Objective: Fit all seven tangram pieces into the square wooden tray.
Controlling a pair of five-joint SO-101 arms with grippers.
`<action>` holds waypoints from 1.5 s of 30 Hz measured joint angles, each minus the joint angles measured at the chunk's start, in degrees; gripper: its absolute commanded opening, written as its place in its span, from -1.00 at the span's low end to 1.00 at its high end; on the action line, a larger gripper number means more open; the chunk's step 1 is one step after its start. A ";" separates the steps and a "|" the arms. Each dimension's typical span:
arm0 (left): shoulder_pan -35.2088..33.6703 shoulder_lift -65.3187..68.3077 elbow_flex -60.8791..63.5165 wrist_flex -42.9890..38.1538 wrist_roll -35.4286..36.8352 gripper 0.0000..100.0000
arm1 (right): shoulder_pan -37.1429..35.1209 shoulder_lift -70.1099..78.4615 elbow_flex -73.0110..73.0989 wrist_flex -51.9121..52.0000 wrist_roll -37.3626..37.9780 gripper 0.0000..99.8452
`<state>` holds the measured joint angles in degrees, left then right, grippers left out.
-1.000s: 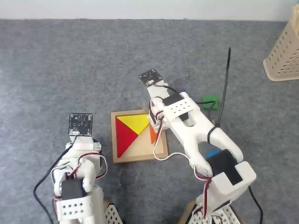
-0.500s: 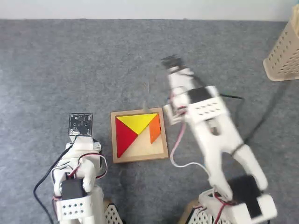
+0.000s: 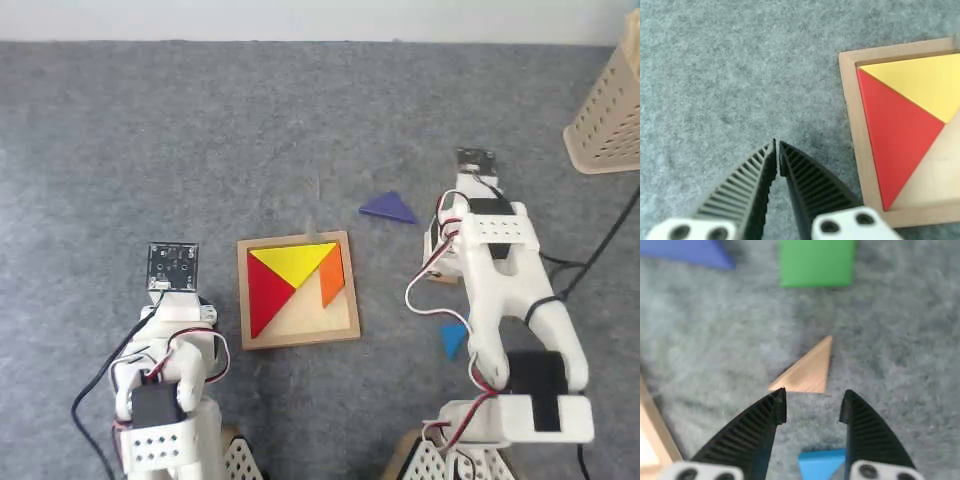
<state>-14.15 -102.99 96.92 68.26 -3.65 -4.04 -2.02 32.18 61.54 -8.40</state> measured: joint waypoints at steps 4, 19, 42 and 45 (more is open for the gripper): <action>0.00 0.00 0.00 0.00 0.00 -0.98 | 0.44 1.41 0.00 -1.85 -4.40 -0.62; 0.00 0.00 0.00 0.00 0.00 -0.98 | 0.35 13.10 -6.77 -3.52 -5.45 -0.63; 0.00 0.00 0.00 0.00 0.00 -0.98 | -13.45 5.10 -12.40 8.00 0.09 -0.99; 0.00 0.00 0.00 0.00 0.00 -0.98 | -21.36 -0.53 -12.40 8.26 2.81 -0.99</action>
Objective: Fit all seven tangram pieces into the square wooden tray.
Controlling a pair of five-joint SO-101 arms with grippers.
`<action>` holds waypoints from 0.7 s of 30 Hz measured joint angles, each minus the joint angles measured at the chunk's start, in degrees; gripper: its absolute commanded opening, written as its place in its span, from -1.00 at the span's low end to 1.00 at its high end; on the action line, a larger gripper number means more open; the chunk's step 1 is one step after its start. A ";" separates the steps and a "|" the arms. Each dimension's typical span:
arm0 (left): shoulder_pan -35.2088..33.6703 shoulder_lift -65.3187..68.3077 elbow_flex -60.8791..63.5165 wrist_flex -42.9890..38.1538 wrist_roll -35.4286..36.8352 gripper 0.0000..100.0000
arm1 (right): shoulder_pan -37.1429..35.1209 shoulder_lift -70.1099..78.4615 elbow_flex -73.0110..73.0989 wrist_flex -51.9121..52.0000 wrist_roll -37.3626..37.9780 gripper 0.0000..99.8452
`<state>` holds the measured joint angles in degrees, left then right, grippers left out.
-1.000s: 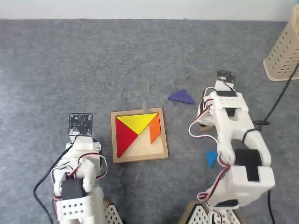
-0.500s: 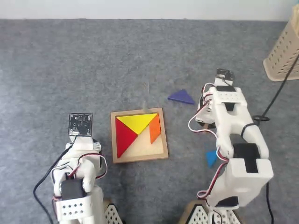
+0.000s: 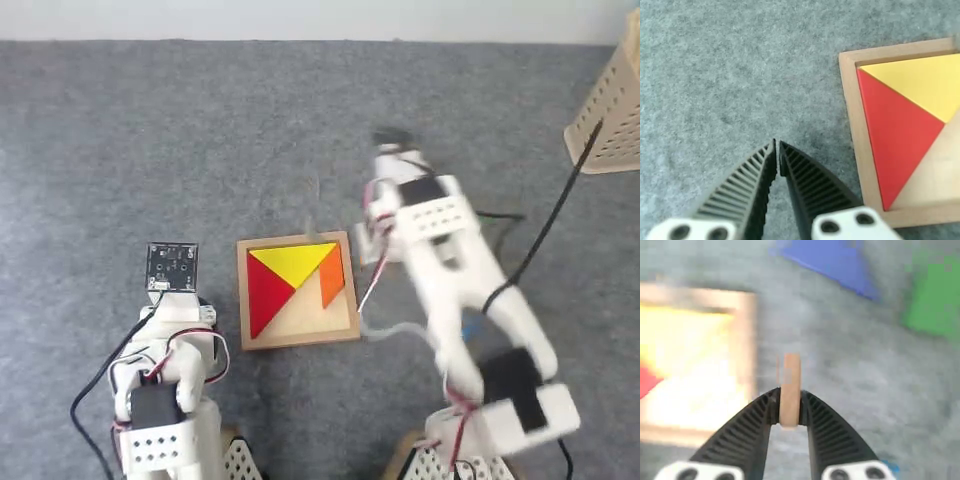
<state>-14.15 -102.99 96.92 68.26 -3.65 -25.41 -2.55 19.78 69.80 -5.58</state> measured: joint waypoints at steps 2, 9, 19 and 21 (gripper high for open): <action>0.00 0.00 0.00 0.00 0.00 -0.98 | -5.10 -0.79 0.00 -0.97 2.02 -0.99; 0.00 0.00 0.00 0.00 0.00 -0.98 | -13.10 7.30 -1.32 -4.22 2.73 -0.99; 0.00 0.00 0.00 0.00 0.00 -0.98 | -13.45 17.23 -9.41 -2.81 -2.46 -0.98; 0.00 0.00 0.00 0.00 0.00 -0.98 | -13.54 17.49 -9.85 -2.02 -4.22 -0.98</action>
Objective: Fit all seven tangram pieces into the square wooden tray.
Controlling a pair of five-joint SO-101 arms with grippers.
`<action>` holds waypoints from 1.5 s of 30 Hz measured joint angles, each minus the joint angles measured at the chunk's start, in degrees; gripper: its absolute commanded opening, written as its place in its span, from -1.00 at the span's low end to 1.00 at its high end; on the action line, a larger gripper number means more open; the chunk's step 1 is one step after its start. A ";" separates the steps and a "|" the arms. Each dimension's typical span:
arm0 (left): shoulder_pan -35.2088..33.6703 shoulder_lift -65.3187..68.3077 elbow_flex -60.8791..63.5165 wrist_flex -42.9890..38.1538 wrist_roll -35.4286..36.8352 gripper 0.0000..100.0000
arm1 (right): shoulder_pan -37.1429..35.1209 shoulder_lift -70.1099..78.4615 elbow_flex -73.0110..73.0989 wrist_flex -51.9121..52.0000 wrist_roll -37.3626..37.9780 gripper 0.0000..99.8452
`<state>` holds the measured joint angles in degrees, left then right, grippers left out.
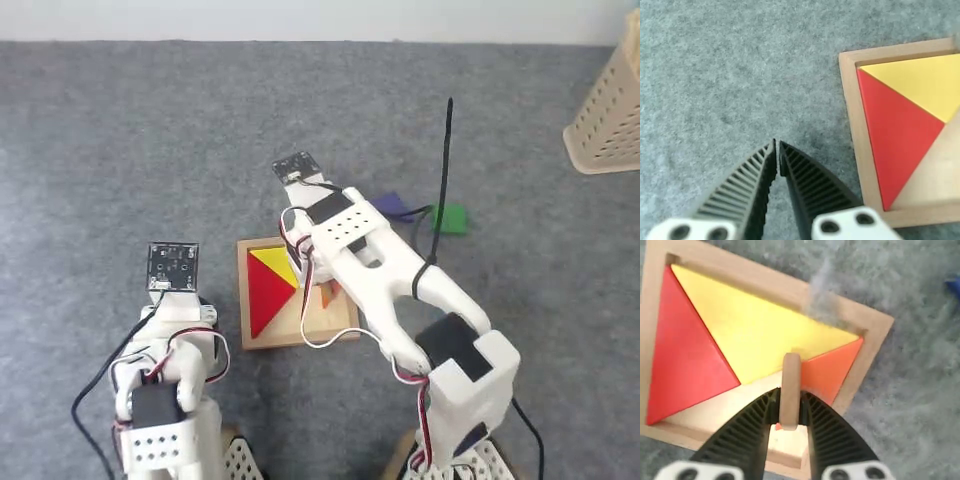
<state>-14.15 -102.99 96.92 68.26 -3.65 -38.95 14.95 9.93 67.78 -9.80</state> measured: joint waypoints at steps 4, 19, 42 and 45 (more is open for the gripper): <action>0.00 0.00 0.00 0.00 0.00 -0.98 | 0.00 0.00 0.00 0.62 -4.48 -0.98; 0.00 0.00 0.00 0.00 0.00 -0.98 | -0.53 0.00 0.00 2.46 -10.20 -0.80; 0.00 0.00 0.00 0.00 0.00 -0.98 | -6.59 0.00 -2.55 4.13 -10.20 -0.80; 0.00 0.00 0.00 0.00 0.00 -0.98 | -7.30 0.00 -2.55 3.87 -10.20 -0.80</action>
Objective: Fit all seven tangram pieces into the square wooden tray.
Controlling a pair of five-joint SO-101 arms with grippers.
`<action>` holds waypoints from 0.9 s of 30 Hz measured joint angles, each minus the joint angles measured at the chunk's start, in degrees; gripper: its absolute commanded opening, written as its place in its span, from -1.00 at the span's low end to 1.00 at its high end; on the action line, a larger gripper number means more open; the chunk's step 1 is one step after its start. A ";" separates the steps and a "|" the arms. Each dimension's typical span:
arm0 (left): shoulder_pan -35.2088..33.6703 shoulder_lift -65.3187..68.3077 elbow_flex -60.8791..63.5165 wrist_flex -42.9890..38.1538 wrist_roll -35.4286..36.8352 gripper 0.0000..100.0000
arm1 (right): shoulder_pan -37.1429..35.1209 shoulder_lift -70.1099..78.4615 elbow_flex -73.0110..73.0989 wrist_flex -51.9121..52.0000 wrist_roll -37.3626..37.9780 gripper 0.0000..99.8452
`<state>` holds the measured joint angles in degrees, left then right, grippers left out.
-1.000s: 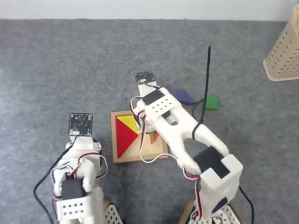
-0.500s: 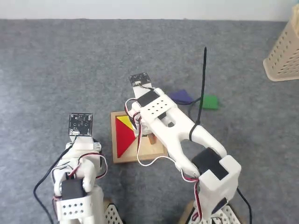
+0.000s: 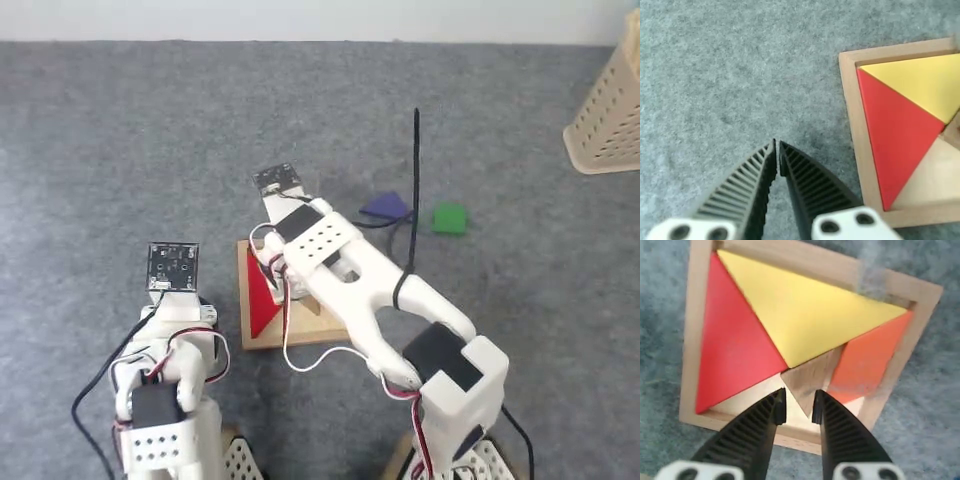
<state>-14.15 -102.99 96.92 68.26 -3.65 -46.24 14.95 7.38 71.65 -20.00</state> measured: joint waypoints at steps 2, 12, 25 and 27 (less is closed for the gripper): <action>0.00 0.00 0.00 0.00 0.00 -0.98 | 0.09 0.00 0.00 -0.18 0.00 -0.80; 0.00 0.00 0.00 0.00 0.00 -0.98 | 0.79 -1.93 -0.35 -0.53 3.96 -0.99; 0.00 0.00 0.00 0.00 0.00 -0.98 | 0.44 -5.80 11.78 -11.87 9.76 -0.99; 0.00 0.00 0.00 0.00 0.00 -0.98 | 0.70 -4.92 11.78 -11.87 9.93 -0.99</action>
<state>-14.15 -102.99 96.92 68.26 -3.65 -45.54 10.02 19.16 59.78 -10.07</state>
